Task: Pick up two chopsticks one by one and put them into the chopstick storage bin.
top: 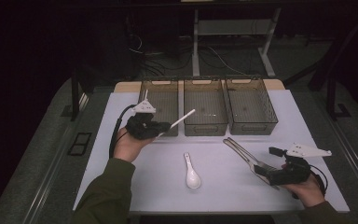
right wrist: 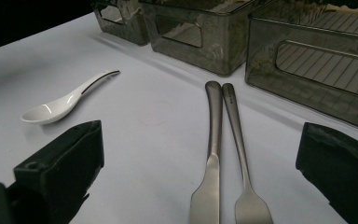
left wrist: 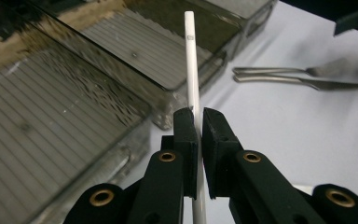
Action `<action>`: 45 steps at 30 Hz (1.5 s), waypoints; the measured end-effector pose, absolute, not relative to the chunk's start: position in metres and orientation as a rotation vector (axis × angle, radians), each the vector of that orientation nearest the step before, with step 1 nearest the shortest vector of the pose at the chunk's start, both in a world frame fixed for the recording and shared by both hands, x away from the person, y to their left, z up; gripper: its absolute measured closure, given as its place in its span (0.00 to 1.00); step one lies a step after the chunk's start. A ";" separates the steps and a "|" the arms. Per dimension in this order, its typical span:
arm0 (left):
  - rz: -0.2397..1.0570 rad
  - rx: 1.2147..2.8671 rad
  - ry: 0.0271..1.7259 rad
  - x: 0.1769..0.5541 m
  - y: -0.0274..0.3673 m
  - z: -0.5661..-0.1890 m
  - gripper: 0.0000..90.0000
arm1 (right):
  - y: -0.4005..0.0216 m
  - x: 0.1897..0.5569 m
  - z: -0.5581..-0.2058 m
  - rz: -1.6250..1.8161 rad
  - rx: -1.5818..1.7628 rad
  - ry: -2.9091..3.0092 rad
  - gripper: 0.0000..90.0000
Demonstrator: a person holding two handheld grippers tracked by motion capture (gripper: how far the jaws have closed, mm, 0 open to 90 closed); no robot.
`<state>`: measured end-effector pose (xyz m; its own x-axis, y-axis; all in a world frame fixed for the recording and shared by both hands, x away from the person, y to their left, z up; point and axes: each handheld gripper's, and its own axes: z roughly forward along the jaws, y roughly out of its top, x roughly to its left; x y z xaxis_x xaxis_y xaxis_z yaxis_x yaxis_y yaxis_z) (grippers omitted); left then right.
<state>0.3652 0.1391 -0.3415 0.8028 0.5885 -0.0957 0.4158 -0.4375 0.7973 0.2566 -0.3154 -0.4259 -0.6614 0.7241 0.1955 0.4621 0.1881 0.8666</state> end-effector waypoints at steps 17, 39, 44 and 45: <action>0.311 2.042 0.839 0.417 0.142 -0.329 0.93 | -0.316 0.257 -0.426 1.467 1.123 2.204 0.01; 0.402 2.042 0.996 0.481 0.143 -0.341 0.93 | -0.318 0.257 -0.425 1.481 1.123 2.200 0.01; 0.416 2.016 1.050 0.491 0.143 -0.347 0.93 | -0.318 0.257 -0.425 1.487 1.122 2.198 0.01; 0.421 2.015 1.057 0.493 0.143 -0.349 0.93 | -0.318 0.257 -0.425 1.490 1.122 2.199 0.01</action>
<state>0.4934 0.1429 -0.3489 0.5946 0.8009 -0.0709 0.5331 -0.3267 0.7804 0.2566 -0.3183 -0.4253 -0.6690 0.7156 0.2009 0.4516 0.1767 0.8746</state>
